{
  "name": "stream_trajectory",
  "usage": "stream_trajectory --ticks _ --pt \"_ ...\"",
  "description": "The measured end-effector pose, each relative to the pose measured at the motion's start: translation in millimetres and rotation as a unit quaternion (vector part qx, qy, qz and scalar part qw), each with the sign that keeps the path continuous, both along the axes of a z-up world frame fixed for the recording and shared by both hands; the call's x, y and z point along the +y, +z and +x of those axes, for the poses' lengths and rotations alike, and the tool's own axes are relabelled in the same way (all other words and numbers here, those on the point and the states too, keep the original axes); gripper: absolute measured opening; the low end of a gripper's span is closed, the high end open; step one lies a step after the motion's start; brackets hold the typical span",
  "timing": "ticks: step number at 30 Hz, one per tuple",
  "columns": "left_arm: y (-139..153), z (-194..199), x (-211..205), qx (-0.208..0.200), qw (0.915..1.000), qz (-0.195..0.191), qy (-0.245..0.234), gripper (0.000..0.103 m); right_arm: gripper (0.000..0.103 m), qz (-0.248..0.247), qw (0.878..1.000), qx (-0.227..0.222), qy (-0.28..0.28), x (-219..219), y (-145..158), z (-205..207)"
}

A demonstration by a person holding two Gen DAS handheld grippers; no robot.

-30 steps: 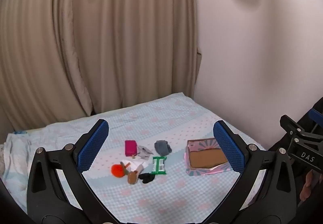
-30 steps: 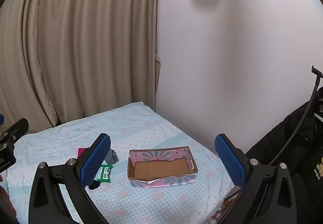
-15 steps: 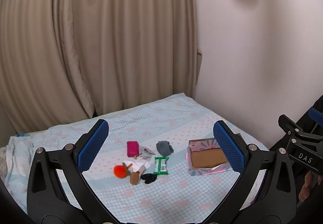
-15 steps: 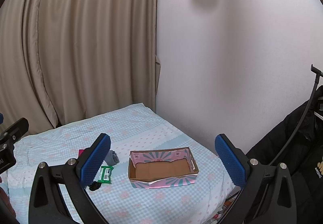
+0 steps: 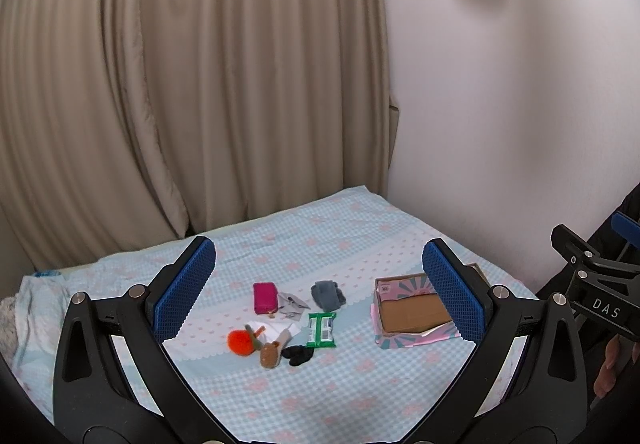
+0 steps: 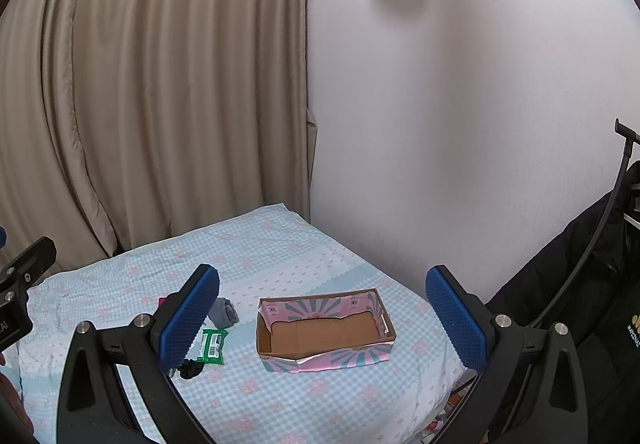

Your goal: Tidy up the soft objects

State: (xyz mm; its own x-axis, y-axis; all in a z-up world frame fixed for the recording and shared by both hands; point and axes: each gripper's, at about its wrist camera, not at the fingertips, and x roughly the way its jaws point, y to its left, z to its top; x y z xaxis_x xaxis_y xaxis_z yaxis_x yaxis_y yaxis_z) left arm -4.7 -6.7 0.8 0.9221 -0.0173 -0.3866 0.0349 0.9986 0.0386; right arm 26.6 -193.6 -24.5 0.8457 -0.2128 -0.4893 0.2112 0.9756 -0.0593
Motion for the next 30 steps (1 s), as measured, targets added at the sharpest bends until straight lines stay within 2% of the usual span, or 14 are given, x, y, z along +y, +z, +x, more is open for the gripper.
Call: stream_trajectory --ticks 30 --pt "-2.6 -7.0 -9.5 0.003 1.0 0.007 -0.006 0.103 0.103 0.002 1.0 -0.002 0.003 0.8 -6.0 -2.4"
